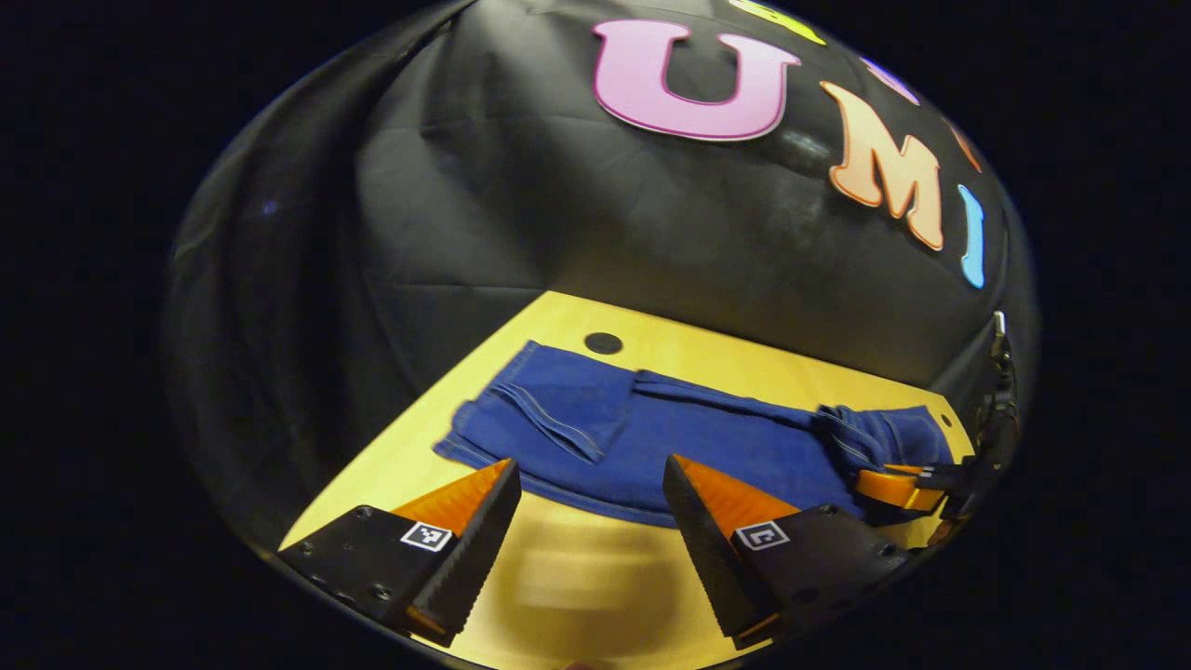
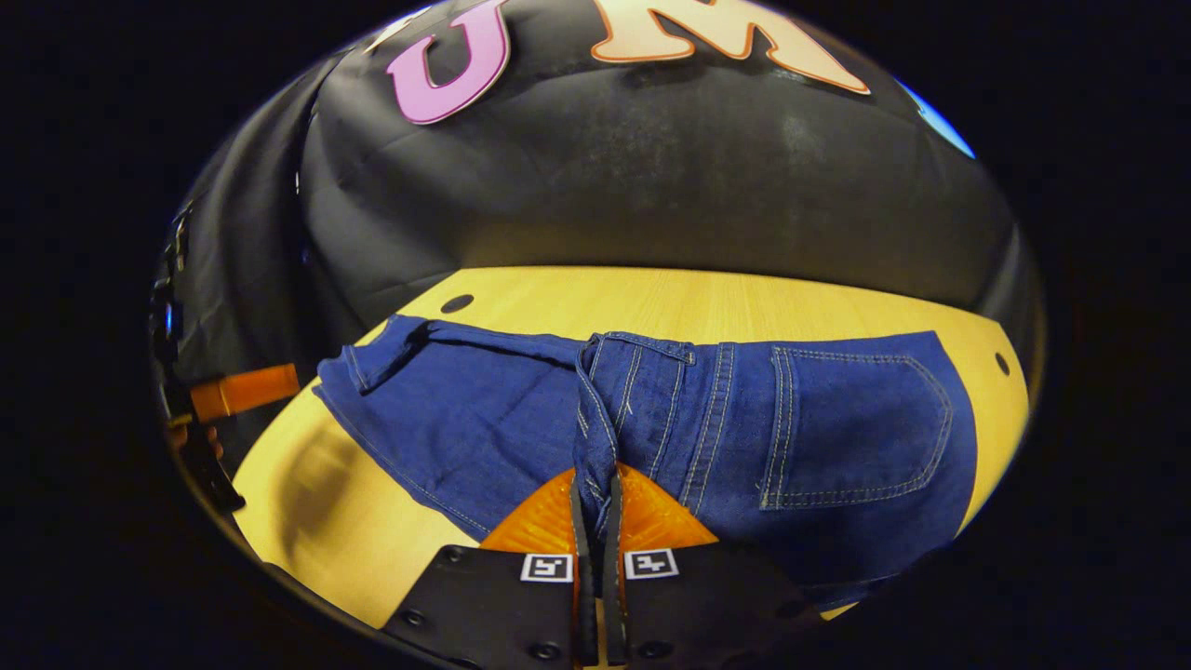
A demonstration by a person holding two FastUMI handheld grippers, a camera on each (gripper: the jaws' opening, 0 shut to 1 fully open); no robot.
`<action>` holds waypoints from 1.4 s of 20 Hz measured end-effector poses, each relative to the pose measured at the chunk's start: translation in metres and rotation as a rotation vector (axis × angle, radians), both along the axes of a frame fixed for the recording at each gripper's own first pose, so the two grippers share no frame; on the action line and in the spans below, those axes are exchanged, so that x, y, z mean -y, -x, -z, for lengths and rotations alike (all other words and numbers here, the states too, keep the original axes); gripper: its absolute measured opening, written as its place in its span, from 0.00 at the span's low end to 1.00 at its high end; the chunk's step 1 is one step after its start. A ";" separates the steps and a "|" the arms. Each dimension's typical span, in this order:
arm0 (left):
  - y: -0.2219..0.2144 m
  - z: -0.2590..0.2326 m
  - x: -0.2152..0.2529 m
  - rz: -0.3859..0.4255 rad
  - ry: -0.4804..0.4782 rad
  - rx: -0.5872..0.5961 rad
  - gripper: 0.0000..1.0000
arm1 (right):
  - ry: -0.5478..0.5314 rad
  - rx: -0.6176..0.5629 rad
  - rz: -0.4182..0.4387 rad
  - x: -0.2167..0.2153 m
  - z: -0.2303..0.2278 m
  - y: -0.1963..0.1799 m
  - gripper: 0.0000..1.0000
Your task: Grasp the waist and the cuffs of the jeans and fold them to make the two legs overlap; first hold the waist and fold one-third of the jeans toward the cuffs, then hold the cuffs and fold the remaining one-third in the same direction to finish folding.
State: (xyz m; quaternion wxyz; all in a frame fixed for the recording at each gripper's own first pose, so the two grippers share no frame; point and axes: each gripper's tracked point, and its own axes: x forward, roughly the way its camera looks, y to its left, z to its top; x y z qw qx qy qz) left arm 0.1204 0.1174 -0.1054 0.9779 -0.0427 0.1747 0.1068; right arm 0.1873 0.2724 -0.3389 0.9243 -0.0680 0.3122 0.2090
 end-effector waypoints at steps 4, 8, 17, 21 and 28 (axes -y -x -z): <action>-0.013 0.012 -0.042 -0.023 -0.018 -0.025 0.94 | -0.008 0.001 0.023 0.001 -0.003 -0.001 0.04; -0.033 0.030 -0.064 -0.012 -0.061 -0.063 0.94 | -0.073 -0.023 -0.004 -0.016 -0.004 0.008 0.29; -0.043 0.065 -0.077 0.002 -0.045 -0.145 0.93 | -0.188 -0.016 0.173 0.007 -0.059 0.028 0.98; -0.044 0.067 -0.074 0.018 -0.043 -0.152 0.93 | -0.266 0.036 0.303 0.057 -0.108 0.031 0.98; -0.046 0.067 -0.060 0.018 -0.009 -0.151 0.30 | -0.299 0.106 0.453 0.135 -0.159 0.056 0.98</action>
